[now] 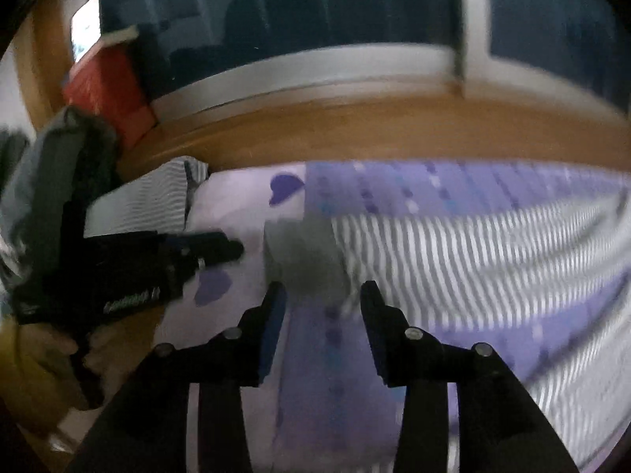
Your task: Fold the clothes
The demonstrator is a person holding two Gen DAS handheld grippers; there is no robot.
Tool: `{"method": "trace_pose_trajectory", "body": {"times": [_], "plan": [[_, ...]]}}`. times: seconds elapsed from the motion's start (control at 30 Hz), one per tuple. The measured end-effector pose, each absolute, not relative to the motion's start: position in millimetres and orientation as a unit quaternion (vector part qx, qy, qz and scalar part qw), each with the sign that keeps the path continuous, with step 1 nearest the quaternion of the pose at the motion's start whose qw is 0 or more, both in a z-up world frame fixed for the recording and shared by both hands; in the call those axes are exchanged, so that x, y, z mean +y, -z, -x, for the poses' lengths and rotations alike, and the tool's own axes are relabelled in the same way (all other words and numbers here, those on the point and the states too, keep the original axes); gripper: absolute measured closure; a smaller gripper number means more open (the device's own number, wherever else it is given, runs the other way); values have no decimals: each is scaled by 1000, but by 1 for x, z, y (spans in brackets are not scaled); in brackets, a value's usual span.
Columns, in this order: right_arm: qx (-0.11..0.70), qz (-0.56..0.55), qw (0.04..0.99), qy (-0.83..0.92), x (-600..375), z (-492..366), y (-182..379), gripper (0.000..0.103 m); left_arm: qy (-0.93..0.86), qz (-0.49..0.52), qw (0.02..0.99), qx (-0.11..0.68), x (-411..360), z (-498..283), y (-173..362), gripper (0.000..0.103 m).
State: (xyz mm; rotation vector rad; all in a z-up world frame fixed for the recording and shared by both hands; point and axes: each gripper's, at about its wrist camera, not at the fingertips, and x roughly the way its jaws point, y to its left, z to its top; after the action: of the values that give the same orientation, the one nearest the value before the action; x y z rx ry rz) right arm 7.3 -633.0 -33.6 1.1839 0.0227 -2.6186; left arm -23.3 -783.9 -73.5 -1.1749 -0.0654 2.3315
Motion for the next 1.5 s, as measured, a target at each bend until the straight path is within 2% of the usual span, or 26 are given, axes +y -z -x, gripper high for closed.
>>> {"method": "trace_pose_trajectory", "body": {"times": [0.17, 0.23, 0.3, 0.37, 0.53, 0.63, 0.7, 0.77, 0.83, 0.93, 1.07, 1.1, 1.27, 1.37, 1.5], "plan": [[31, -435, 130, 890, -643, 29, 54, 64, -853, 446, 269, -5, -767, 36, 86, 77], [15, -467, 142, 873, -636, 33, 66, 80, -856, 445, 265, 9, -762, 34, 89, 77], [3, -479, 147, 866, -629, 28, 74, 89, -859, 438, 263, 20, -761, 30, 90, 77], [-15, -482, 157, 862, -619, 16, 77, 91, -860, 436, 264, 20, -762, 29, 91, 78], [-36, -478, 167, 861, -600, -8, 73, 90, -859, 436, 270, 10, -765, 27, 92, 78], [-27, -457, 157, 875, -598, -19, 59, 84, -856, 437, 276, 8, -765, 25, 91, 78], [-15, -444, 158, 882, -601, -25, 50, 60, -848, 442, 294, -7, -767, 24, 91, 78], [11, -432, 162, 887, -604, -31, 47, 55, -837, 448, 313, -24, -768, 25, 91, 78], [20, -431, 163, 887, -605, -31, 47, 55, -836, 448, 315, -23, -766, 25, 91, 78], [-13, -436, 163, 885, -597, -22, 51, 55, -834, 449, 321, -23, -765, 27, 92, 78], [-55, -439, 162, 882, -586, -7, 55, 62, -826, 453, 333, -32, -760, 35, 92, 78], [-55, -440, 165, 881, -587, -4, 56, 65, -824, 453, 339, -37, -759, 36, 91, 78], [-16, -430, 196, 881, -598, 2, 54, 65, -812, 459, 358, -42, -755, 35, 91, 78], [-38, -425, 203, 882, -594, 11, 53, 65, -807, 461, 366, -38, -756, 31, 91, 78], [-60, -428, 145, 890, -577, 26, 53, 66, -805, 465, 367, -16, -754, 21, 92, 78]]}}
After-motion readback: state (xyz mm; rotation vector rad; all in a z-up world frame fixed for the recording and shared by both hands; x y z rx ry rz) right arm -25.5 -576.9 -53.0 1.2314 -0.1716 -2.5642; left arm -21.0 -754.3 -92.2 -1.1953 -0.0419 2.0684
